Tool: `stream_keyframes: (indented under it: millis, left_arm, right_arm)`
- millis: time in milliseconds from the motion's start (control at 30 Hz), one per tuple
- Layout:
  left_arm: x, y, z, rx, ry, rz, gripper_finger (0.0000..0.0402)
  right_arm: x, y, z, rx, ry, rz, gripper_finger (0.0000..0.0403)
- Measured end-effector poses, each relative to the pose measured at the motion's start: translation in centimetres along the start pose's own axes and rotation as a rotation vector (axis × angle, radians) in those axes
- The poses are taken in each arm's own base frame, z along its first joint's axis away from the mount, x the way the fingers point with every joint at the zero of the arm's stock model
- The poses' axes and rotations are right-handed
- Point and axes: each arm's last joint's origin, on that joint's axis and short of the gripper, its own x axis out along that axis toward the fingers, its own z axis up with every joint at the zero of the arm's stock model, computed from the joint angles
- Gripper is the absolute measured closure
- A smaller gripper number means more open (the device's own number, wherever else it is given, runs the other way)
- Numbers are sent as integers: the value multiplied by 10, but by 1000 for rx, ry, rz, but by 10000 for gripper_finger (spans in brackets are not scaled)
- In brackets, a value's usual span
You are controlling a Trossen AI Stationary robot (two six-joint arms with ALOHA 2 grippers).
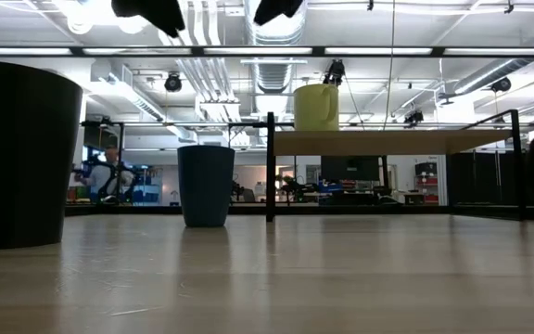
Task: Stack small to large cups/mugs on shelf
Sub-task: Put the blue cup on the shelf
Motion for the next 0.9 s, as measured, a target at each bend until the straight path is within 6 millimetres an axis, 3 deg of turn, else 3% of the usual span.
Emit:
stream_keyframes:
  millis: [233, 367, 533, 733, 900]
  left_arm:
    - [-32, 19, -7, -35, -83, -23, 292]
    - [-40, 23, -9, -43, -103, -28, 292]
    - [-41, 24, -10, -13, -104, -25, 292]
    - [-36, 22, -9, 18, -93, -16, 292]
    - [-32, 21, -7, 24, -80, -6, 292]
  right_arm:
    - [49, -6, -14, -84, -66, -31, 322]
    - [65, -18, -20, -54, -122, -64, 319]
    - [72, -36, -28, -25, -131, -82, 318]
    - [103, -50, -35, -5, -92, -4, 318]
    - [119, -54, -29, -50, -60, 5, 318]
